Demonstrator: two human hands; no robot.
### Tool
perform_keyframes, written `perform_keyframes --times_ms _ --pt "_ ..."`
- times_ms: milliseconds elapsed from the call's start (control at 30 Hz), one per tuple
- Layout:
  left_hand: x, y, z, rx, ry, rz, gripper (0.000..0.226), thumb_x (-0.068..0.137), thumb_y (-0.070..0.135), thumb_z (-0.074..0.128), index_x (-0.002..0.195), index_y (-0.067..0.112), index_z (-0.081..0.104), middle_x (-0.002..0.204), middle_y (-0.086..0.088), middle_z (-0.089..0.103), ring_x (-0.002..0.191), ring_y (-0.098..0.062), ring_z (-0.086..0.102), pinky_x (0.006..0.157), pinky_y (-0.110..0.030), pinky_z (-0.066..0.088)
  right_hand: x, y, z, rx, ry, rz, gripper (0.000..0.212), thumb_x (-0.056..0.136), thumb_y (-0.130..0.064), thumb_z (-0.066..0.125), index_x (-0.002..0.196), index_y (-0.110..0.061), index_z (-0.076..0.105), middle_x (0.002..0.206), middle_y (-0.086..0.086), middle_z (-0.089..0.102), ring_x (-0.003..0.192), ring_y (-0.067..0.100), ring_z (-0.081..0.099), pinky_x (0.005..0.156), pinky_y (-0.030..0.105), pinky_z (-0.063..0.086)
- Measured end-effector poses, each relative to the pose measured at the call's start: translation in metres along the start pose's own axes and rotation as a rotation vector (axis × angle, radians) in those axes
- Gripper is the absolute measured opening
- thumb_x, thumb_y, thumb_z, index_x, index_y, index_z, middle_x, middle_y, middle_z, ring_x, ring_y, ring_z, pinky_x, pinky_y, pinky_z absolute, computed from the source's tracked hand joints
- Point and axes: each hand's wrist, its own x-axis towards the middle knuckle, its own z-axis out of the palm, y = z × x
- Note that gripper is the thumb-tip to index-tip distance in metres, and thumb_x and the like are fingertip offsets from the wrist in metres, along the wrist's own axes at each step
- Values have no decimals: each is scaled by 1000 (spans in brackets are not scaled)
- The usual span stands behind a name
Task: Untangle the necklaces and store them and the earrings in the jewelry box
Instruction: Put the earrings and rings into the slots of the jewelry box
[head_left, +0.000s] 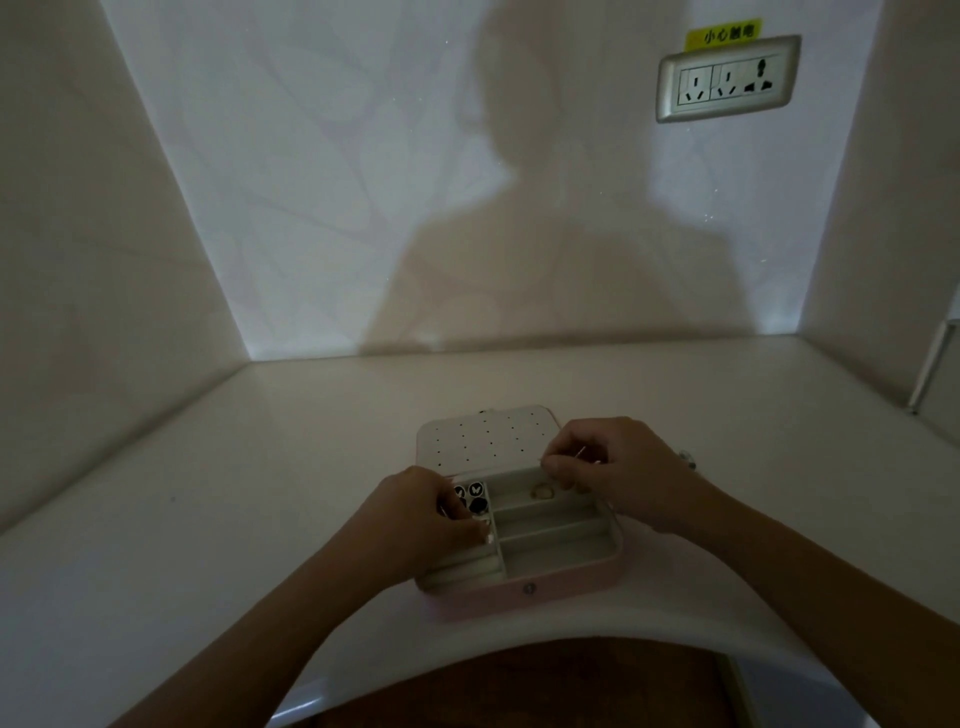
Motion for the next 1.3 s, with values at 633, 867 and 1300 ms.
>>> perform_keyframes --times_ms 633,867,1300 --pt "99 84 8 26 -223 467 20 84 23 67 104 23 66 107 6 64 98 -5 57 87 -21 45 4 46 -102 -601 -259 460 33 83 0 61 111 -19 63 108 0 59 78 6 51 54 8 37" --pt "125 100 24 197 -393 460 31 80 22 72 110 21 67 113 2 64 98 -9 56 90 -24 43 3 43 -99 -620 -428 471 46 79 -4 67 117 -29 59 108 -6 51 75 -1 44 61 13 38" --pt "132 103 31 230 -404 432 28 79 23 73 106 19 67 103 3 63 91 -9 55 84 -23 45 9 44 -75 -474 -234 273 14 76 -17 76 88 -21 71 80 -9 64 75 12 66 64 20 53"
